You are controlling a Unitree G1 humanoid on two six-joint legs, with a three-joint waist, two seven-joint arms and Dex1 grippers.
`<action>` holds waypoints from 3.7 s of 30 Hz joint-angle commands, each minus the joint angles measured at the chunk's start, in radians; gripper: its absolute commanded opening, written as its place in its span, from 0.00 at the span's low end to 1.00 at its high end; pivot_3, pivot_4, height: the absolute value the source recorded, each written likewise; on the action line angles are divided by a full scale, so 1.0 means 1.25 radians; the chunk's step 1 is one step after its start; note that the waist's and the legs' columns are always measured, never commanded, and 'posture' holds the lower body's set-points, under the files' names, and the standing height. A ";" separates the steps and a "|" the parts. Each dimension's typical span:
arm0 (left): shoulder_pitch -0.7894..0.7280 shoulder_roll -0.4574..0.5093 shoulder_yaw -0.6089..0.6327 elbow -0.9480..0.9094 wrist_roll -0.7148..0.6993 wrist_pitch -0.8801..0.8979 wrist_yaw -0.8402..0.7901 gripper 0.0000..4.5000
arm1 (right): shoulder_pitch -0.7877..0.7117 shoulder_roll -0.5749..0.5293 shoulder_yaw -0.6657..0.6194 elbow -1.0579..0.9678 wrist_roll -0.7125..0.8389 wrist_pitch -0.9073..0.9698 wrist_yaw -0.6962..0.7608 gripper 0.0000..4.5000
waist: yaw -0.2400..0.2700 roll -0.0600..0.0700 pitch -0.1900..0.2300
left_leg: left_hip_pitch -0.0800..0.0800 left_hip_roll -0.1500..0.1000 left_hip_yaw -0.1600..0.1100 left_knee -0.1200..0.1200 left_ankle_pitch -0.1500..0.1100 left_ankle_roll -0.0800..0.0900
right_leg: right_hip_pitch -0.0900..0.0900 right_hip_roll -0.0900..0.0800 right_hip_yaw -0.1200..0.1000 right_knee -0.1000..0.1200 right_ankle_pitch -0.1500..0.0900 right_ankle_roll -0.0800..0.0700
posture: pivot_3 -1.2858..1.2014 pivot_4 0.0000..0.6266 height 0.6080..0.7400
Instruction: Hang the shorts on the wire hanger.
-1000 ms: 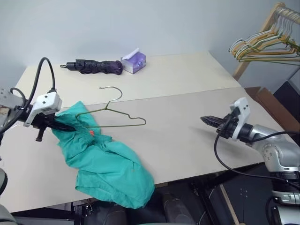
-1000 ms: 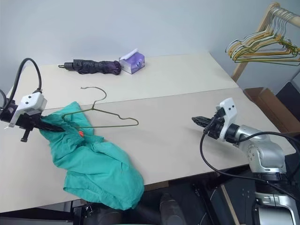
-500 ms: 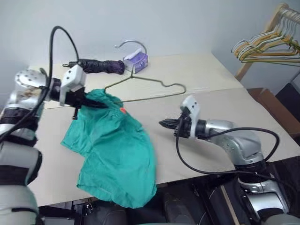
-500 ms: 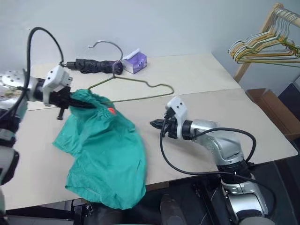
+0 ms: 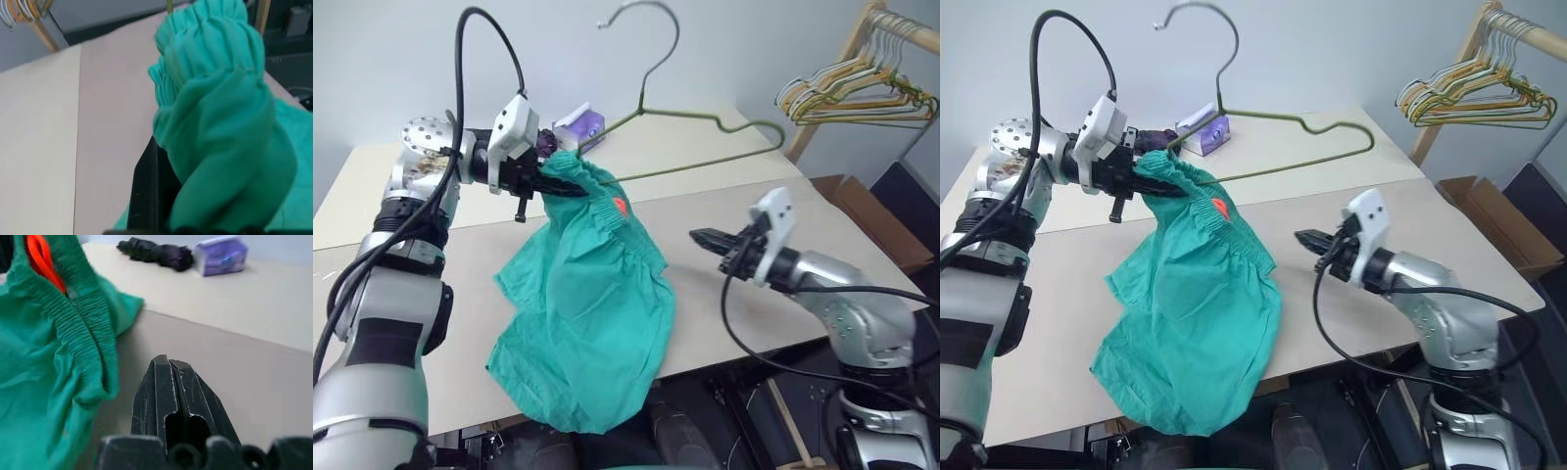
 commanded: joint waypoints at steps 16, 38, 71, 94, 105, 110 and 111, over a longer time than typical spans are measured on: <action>0.043 0.041 -0.089 -0.026 0.035 -0.070 -0.002 0.00 | -0.345 -0.165 0.235 0.076 -0.121 -0.015 0.159 0.99 | -0.010 0.000 0.000 | 0.000 0.000 0.001 -0.001 0.000 0.000 | -0.001 0.000 0.001 -0.001 0.000 0.000 | 0.43 0.05 1.00; 0.009 0.032 -0.136 0.003 0.038 -0.123 -0.002 0.00 | -0.406 -0.066 0.284 0.149 -0.156 -0.052 0.277 0.01 | -0.025 0.001 0.000 | 0.000 0.000 0.000 0.000 0.000 0.000 | -0.001 0.000 0.000 0.000 0.000 0.000 | 0.44 0.03 1.00; -0.041 0.129 -0.153 0.165 0.163 -0.291 -0.002 0.79 | -0.248 -0.030 0.199 0.037 -0.080 -0.019 0.214 0.00 | -0.001 0.001 0.000 | 0.000 0.000 0.000 0.000 0.000 0.000 | -0.001 0.000 0.000 0.000 0.000 0.000 | 0.45 0.06 1.00; -0.103 0.113 -0.101 0.168 0.222 -0.311 -0.002 0.01 | -0.219 -0.087 0.248 0.038 -0.126 -0.043 0.221 0.00 | -0.001 0.001 0.000 | 0.000 0.000 0.000 0.000 0.000 0.000 | -0.001 0.000 0.000 0.000 0.000 0.000 | 0.45 0.04 1.00; -0.109 0.149 -0.205 0.055 0.069 -0.265 -0.002 0.01 | -0.209 -0.035 0.310 0.041 -0.182 -0.057 0.186 0.00 | -0.003 0.001 0.000 | 0.000 0.000 0.000 0.000 0.000 0.000 | -0.001 0.000 0.000 0.001 0.000 0.000 | 0.46 0.03 1.00; -0.125 0.162 -0.243 0.041 0.030 -0.252 -0.002 0.01 | -0.205 -0.002 0.328 0.045 -0.213 -0.065 0.159 0.00 | 0.001 0.001 0.000 | 0.000 0.000 0.000 0.000 0.000 0.000 | -0.001 0.000 0.000 0.001 0.000 0.000 | 0.46 0.02 1.00; -0.130 0.162 -0.246 0.044 0.027 -0.251 -0.002 0.01 | -0.199 -0.002 0.338 0.042 -0.225 -0.072 0.155 0.00 | 0.001 0.001 0.000 | 0.000 0.000 0.000 0.000 0.000 0.000 | -0.001 0.000 0.000 0.001 0.000 0.000 | 0.46 0.02 1.00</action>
